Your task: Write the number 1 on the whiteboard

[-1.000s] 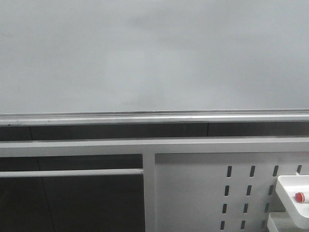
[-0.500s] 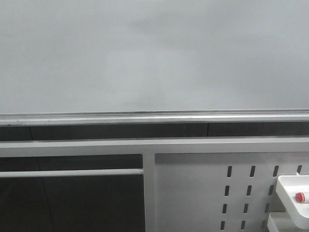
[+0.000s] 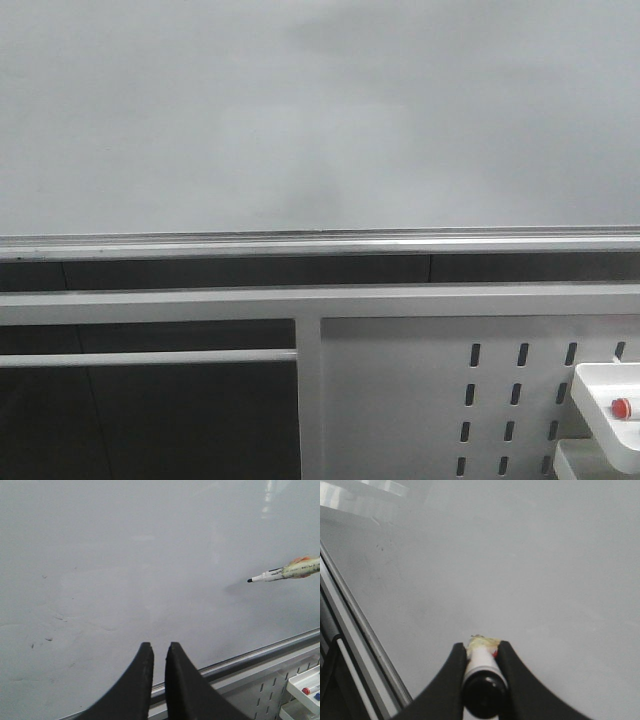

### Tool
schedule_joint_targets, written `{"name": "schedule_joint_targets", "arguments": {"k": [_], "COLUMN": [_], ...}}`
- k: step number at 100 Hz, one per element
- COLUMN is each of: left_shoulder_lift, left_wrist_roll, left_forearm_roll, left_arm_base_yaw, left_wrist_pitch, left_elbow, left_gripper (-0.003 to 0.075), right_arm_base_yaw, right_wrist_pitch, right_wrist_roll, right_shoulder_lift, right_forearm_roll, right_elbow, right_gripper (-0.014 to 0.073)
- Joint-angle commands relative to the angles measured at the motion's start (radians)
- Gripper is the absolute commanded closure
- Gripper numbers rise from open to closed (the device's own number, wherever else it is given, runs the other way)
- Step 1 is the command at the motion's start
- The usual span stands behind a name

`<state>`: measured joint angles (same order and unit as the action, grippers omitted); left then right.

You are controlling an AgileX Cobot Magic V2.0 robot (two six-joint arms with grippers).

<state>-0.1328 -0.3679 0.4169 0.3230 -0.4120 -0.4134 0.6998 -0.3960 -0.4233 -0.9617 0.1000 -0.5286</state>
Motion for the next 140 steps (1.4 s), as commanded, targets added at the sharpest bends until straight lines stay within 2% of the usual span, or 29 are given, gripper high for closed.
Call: {"name": "schedule_joint_targets", "arguments": {"k": [1, 31, 60, 87, 107, 140], "left_shoulder_lift": [-0.012, -0.012, -0.012, -0.012, -0.012, -0.012], "left_wrist_roll": [0.01, 0.008, 0.008, 0.008, 0.008, 0.008], "left_forearm_roll": [0.02, 0.018, 0.018, 0.018, 0.018, 0.018], "left_arm_base_yaw": [-0.003, -0.003, -0.003, -0.003, -0.003, -0.003], "left_wrist_pitch": [0.072, 0.072, 0.072, 0.072, 0.072, 0.072], "left_elbow": [-0.026, -0.026, -0.026, -0.026, -0.026, -0.026], "left_gripper": [0.068, 0.068, 0.068, 0.068, 0.068, 0.068], "right_arm_base_yaw": [-0.017, -0.073, -0.075, -0.076, -0.076, -0.076], "right_wrist_pitch": [-0.092, -0.092, -0.092, -0.152, -0.158, -0.167], "right_wrist_roll": [-0.021, -0.021, -0.021, -0.023, -0.145, -0.148], "right_shoulder_lift": [0.007, 0.007, -0.029, -0.064, -0.064, -0.083], "right_forearm_roll": [-0.011, -0.025, -0.04, -0.071, -0.187, -0.195], "right_elbow": [-0.034, -0.034, -0.034, -0.034, -0.034, -0.034], "right_gripper": [0.0643, 0.0643, 0.0643, 0.0643, 0.0643, 0.0643]}}
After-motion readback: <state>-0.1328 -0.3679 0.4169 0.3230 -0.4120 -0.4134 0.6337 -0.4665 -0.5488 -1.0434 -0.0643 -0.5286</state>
